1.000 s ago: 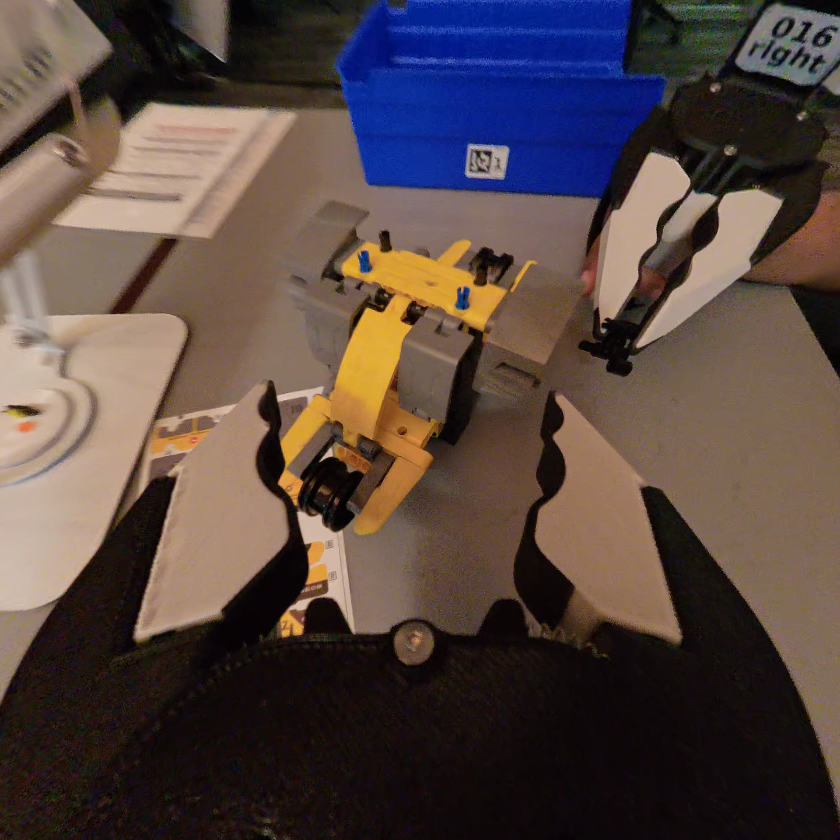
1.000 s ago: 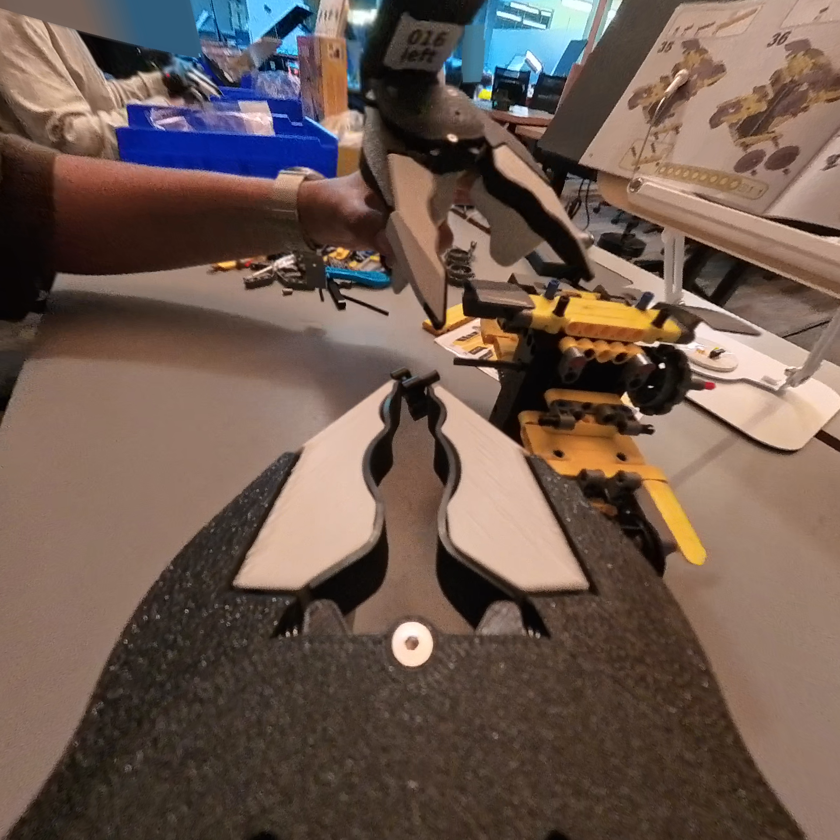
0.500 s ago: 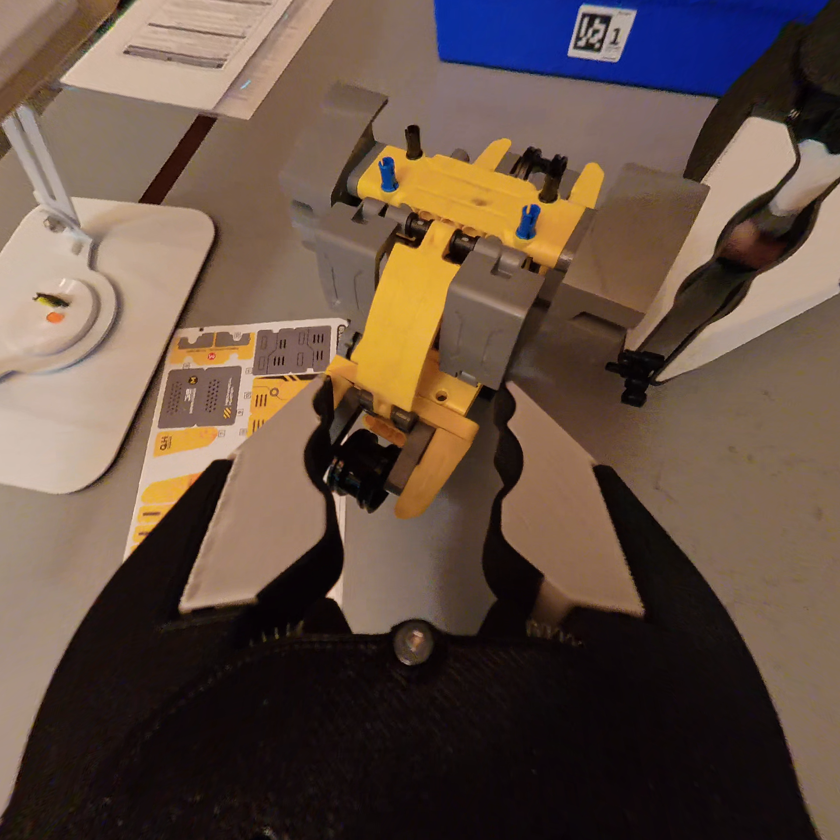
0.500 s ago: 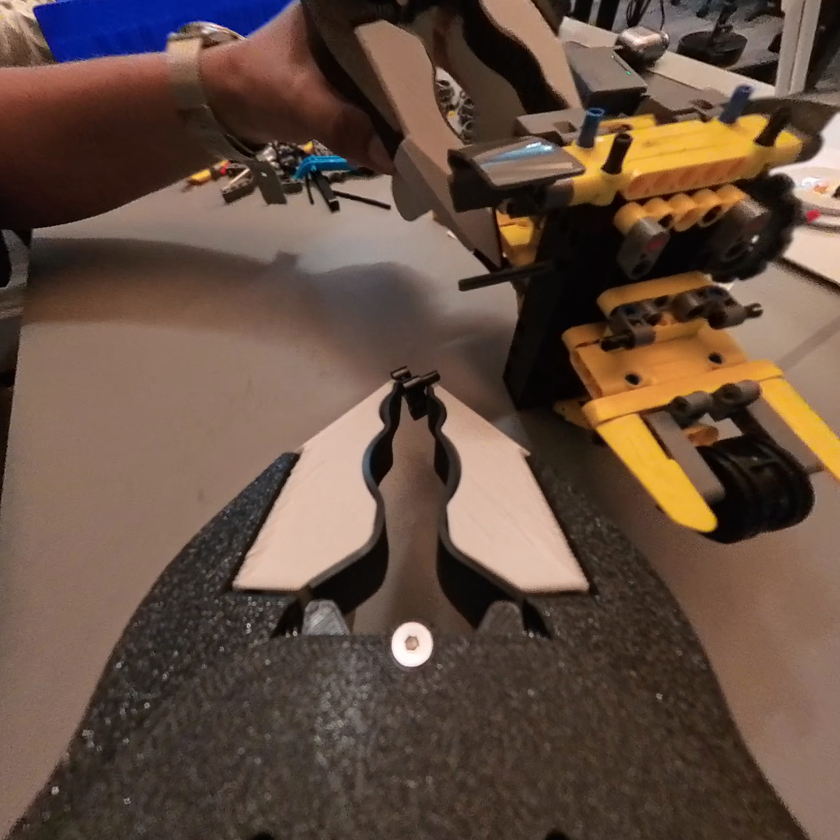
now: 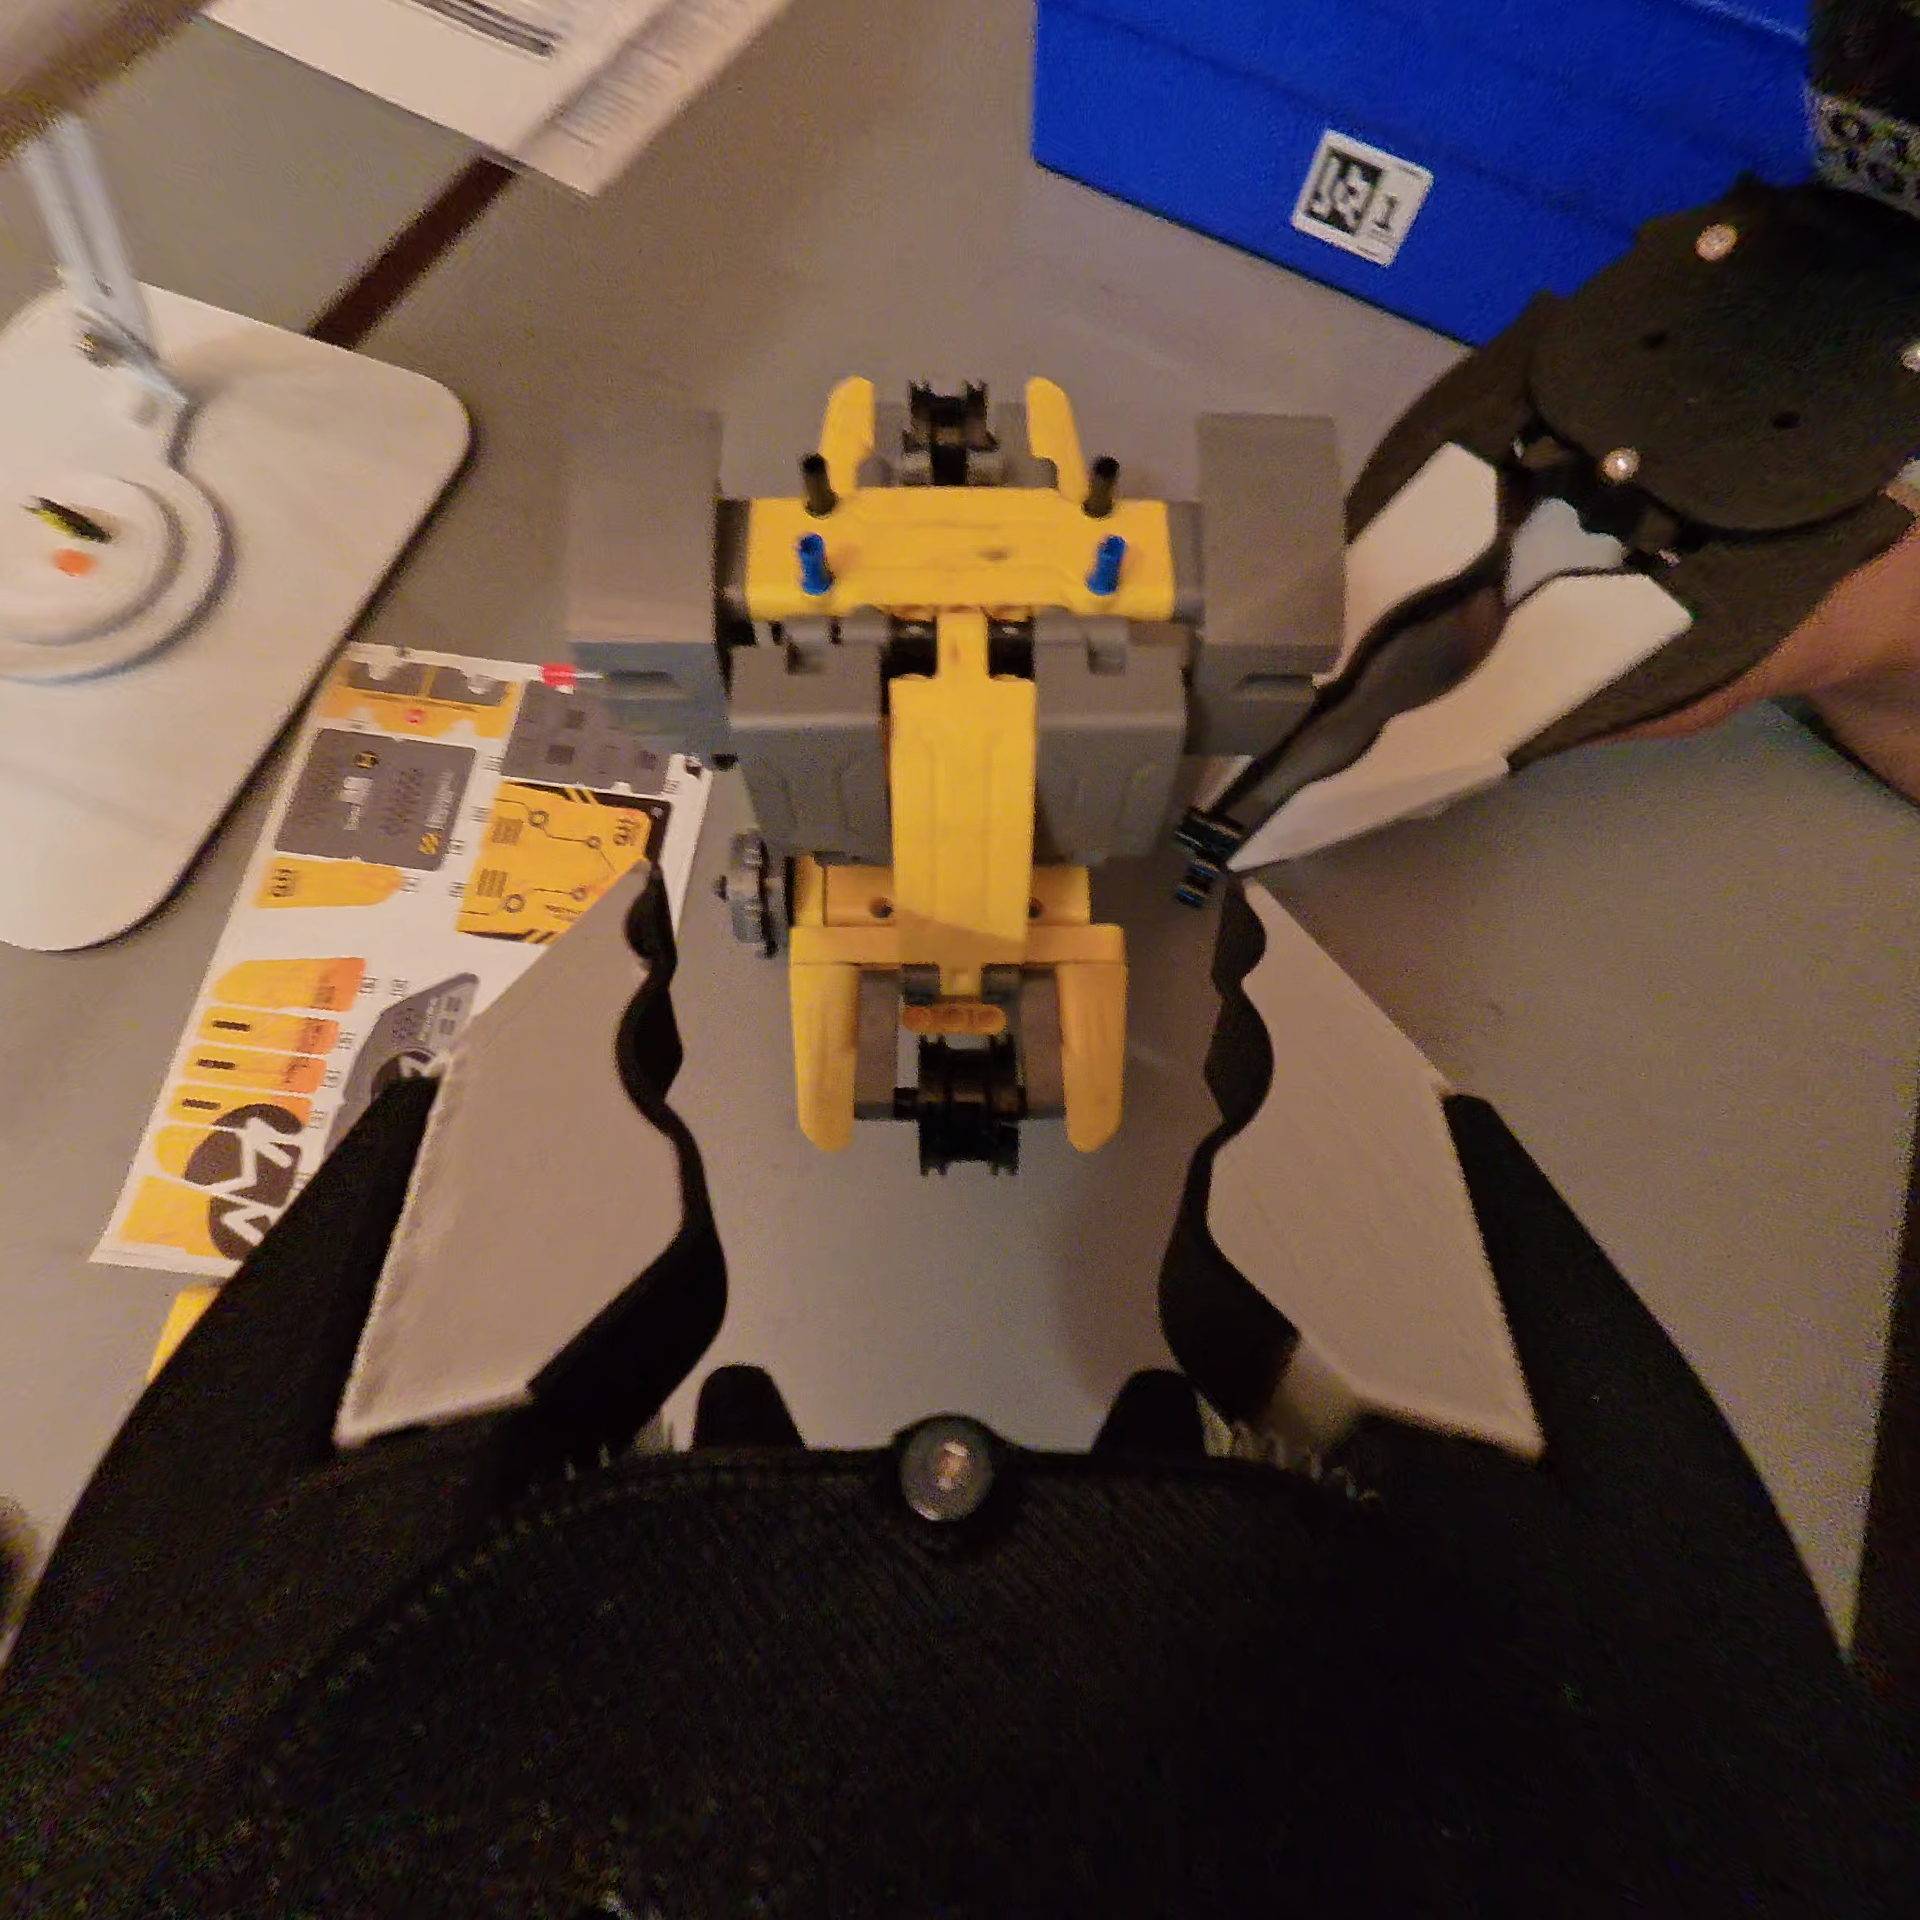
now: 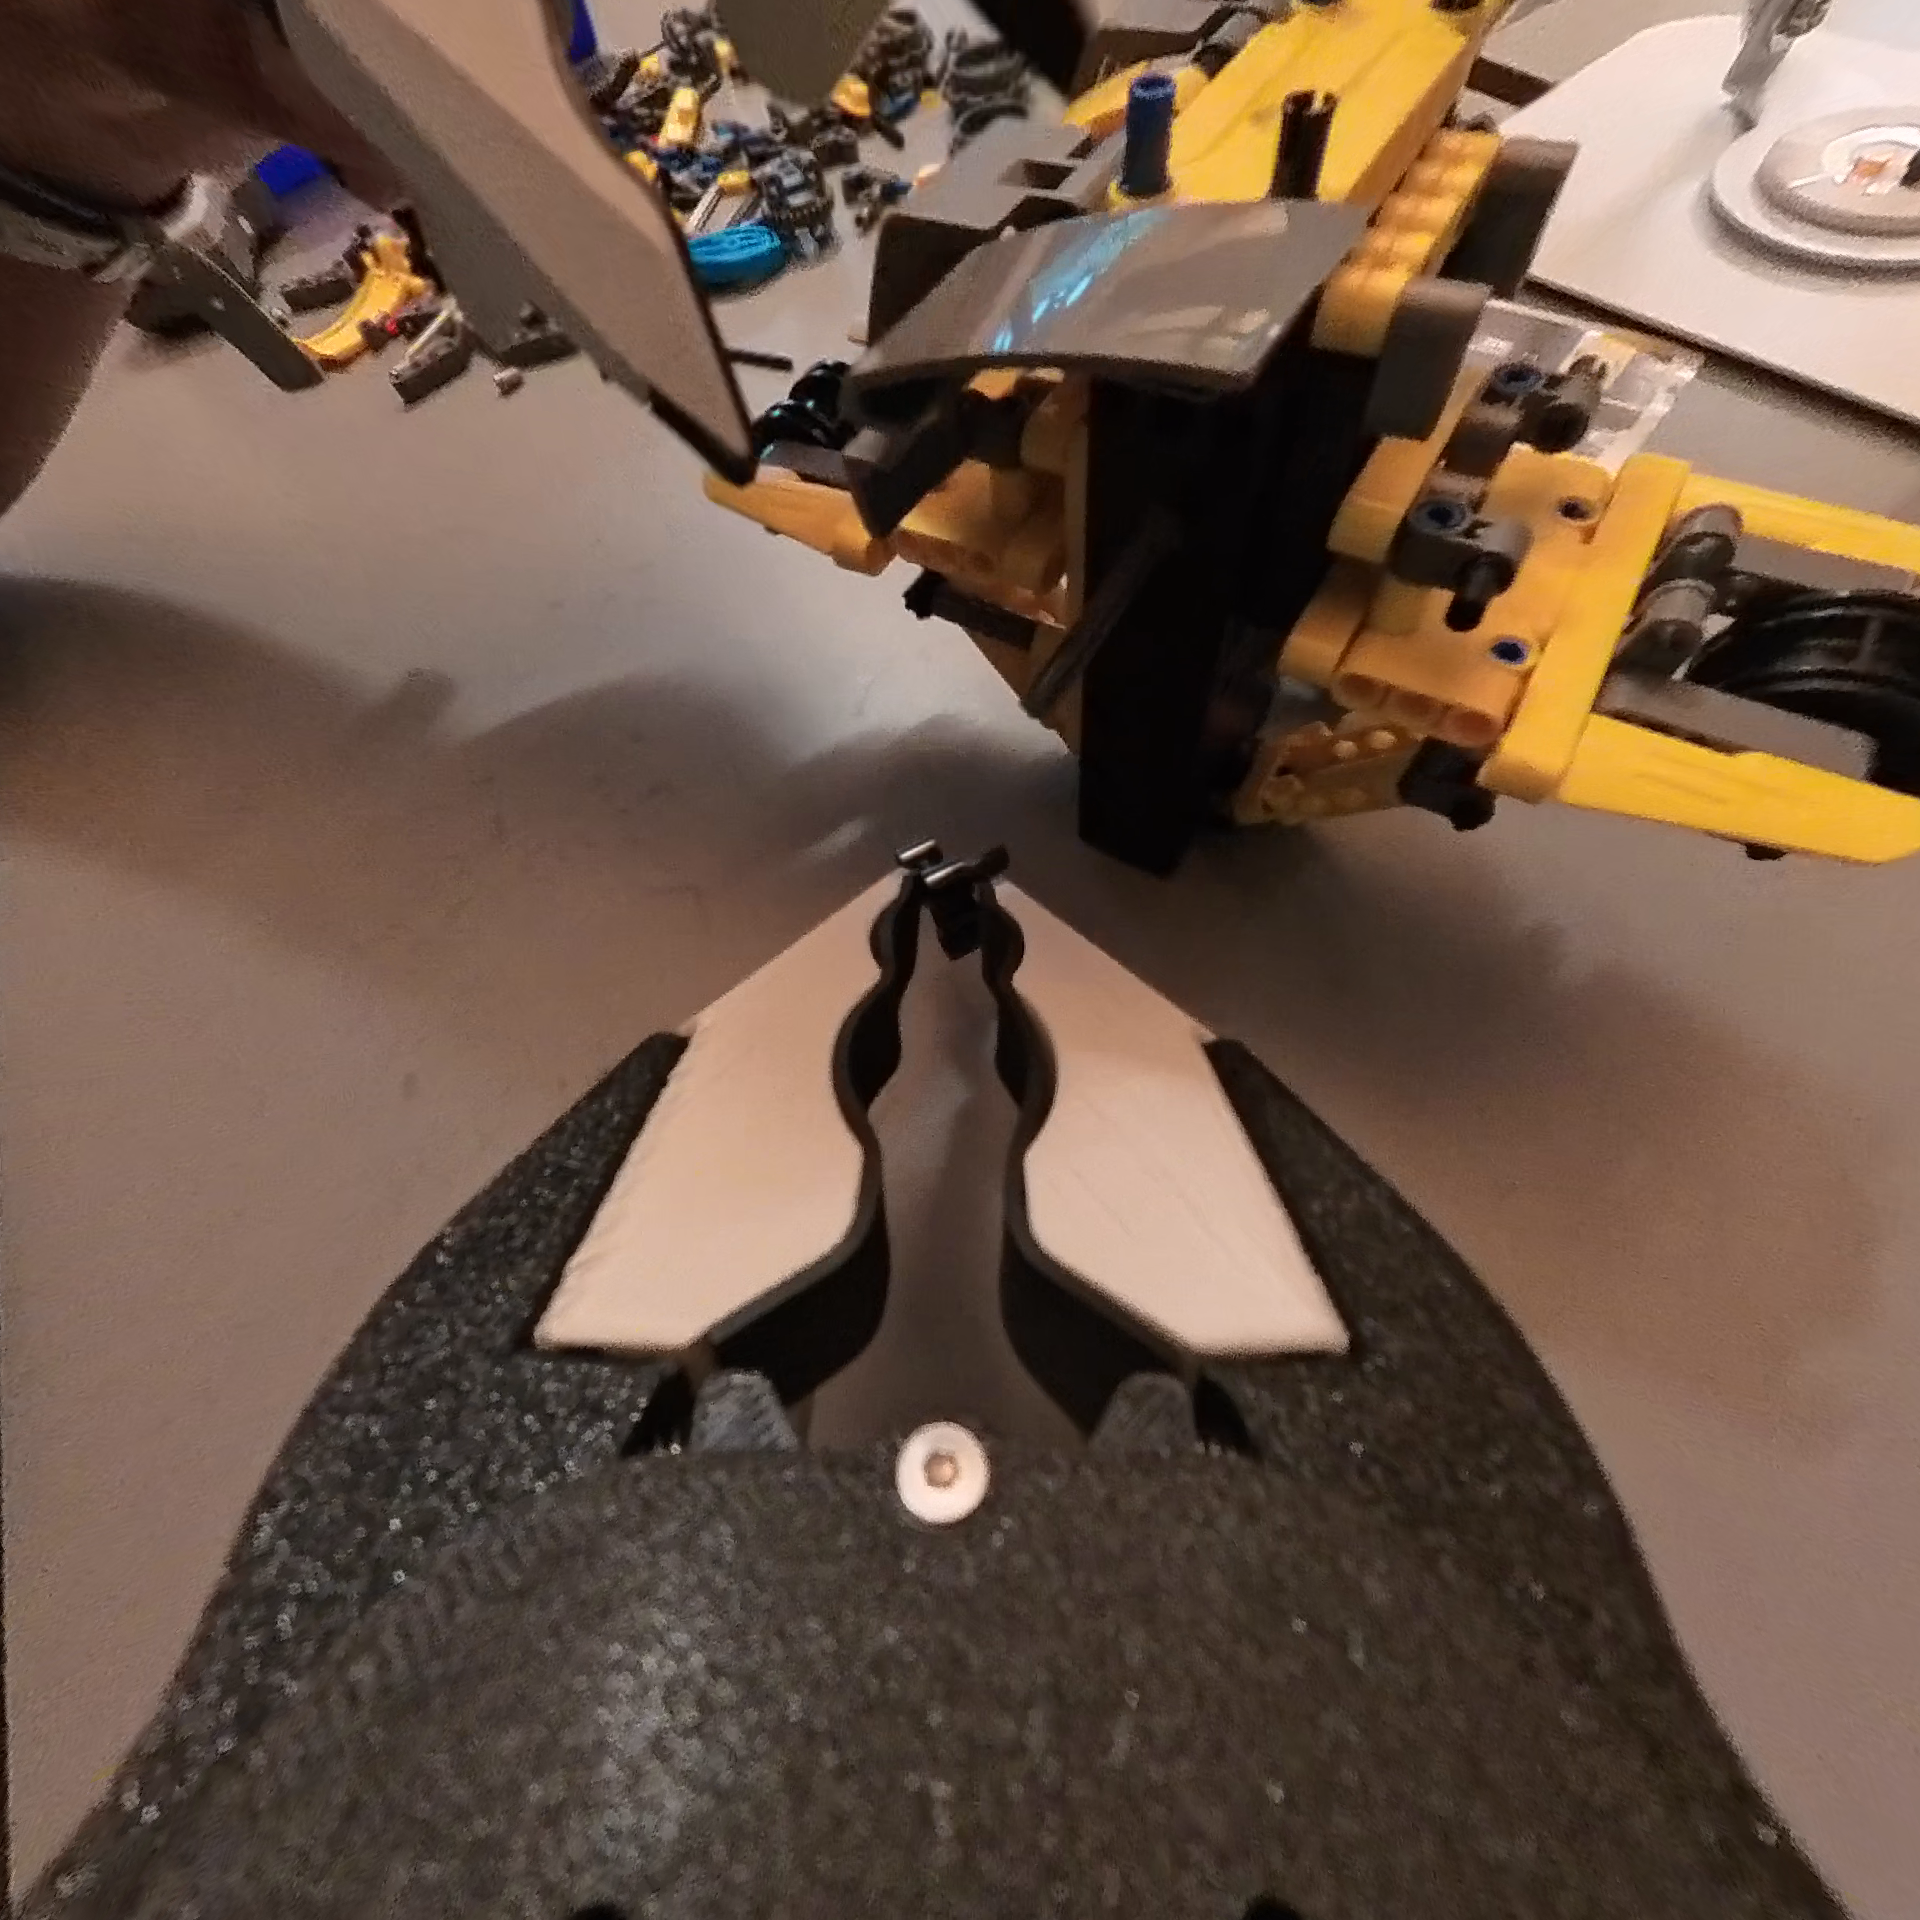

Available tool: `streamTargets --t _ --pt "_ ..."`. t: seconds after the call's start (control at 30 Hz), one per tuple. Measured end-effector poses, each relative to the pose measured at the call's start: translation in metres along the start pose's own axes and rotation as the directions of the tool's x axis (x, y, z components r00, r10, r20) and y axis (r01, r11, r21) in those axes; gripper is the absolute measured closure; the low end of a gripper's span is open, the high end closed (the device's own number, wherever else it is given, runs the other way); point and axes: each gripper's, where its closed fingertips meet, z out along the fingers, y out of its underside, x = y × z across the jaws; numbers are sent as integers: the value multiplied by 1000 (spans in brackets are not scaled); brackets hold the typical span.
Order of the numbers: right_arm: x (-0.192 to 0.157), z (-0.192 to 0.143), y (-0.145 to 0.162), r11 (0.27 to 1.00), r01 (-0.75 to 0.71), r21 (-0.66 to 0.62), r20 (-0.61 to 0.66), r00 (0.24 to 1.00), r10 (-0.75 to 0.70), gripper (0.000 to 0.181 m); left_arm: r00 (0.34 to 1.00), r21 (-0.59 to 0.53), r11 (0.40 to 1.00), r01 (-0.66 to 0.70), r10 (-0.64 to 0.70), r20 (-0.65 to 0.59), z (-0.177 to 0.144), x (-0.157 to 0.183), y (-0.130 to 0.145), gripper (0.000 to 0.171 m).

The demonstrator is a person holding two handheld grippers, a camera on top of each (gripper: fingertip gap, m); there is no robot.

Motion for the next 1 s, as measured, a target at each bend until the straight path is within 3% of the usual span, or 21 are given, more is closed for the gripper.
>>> streamTargets --t 0.17,0.47,0.63,0.77,0.87,1.0 --pt "-4 4 8 999 -11 -45 37 999 13 171 999 34 998 46 -46 -14 14 -7 -10 56" --pt "12 7 23 990 31 -140 -69 997 -41 170 973 -6 991 131 -130 -193 36 5 -9 58" --pt "19 3 23 989 32 -141 -98 994 -46 170 976 -23 992 120 -122 -178 33 4 -5 60" --pt "16 -8 7 999 -24 -27 -34 999 23 171 984 14 994 112 -109 -140 18 0 -7 58" --pt "14 -23 -5 994 -78 71 27 997 76 171 991 115 987 112 -101 -91 -9 0 -12 60" --pt "-12 -47 -32 955 -159 249 209 972 108 171 999 292 956 -2 11 -32 -51 33 -19 103"
